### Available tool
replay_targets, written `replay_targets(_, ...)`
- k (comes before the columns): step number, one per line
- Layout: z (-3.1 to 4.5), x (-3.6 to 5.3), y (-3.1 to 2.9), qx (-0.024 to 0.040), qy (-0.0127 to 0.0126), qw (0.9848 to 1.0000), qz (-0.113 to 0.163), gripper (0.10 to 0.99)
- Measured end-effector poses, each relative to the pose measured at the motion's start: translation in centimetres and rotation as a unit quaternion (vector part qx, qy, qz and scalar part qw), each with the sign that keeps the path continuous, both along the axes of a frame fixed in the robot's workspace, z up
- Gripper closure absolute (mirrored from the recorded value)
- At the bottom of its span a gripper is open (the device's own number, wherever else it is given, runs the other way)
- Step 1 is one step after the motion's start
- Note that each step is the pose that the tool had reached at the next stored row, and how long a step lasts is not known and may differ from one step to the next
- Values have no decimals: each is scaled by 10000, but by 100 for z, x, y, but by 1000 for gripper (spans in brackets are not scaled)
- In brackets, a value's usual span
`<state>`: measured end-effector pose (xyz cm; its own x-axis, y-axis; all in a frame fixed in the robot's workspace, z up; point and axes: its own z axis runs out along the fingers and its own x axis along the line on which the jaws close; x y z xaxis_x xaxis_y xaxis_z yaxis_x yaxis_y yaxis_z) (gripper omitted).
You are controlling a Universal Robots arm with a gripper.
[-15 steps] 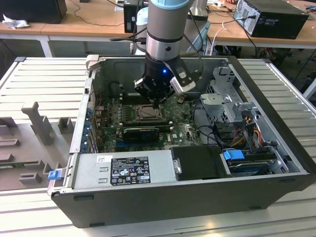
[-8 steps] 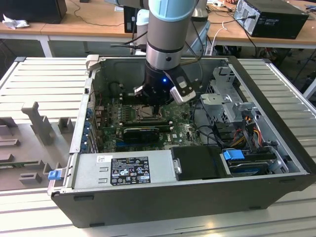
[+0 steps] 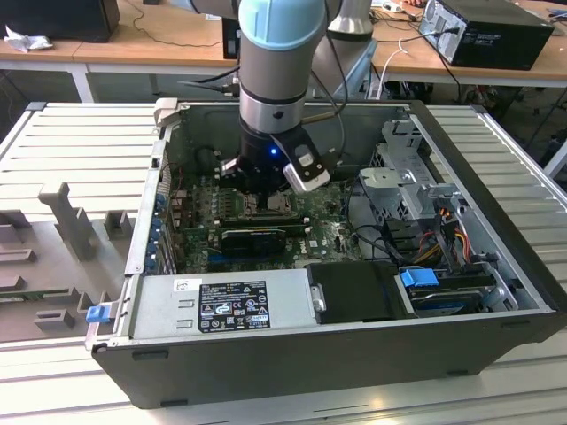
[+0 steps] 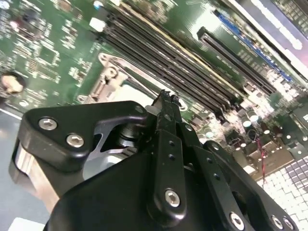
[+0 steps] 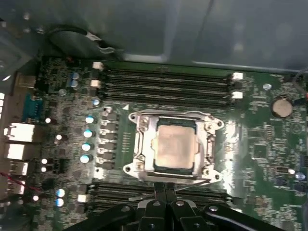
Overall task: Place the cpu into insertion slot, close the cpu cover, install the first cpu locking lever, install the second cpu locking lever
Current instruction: 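Install the second cpu locking lever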
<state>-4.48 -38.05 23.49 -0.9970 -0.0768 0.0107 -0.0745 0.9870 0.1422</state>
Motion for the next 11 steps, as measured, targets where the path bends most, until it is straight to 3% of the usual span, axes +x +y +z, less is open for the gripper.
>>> replay_targets(7,-188,-72,-1,20,0,10000,43,980)
replay_targets(8,-196,-78,-3,39,1,10000,48,980)
replay_targets(9,-202,-89,-20,115,0,9999,54,980)
replay_targets(11,-204,-107,-49,209,0,9998,56,980)
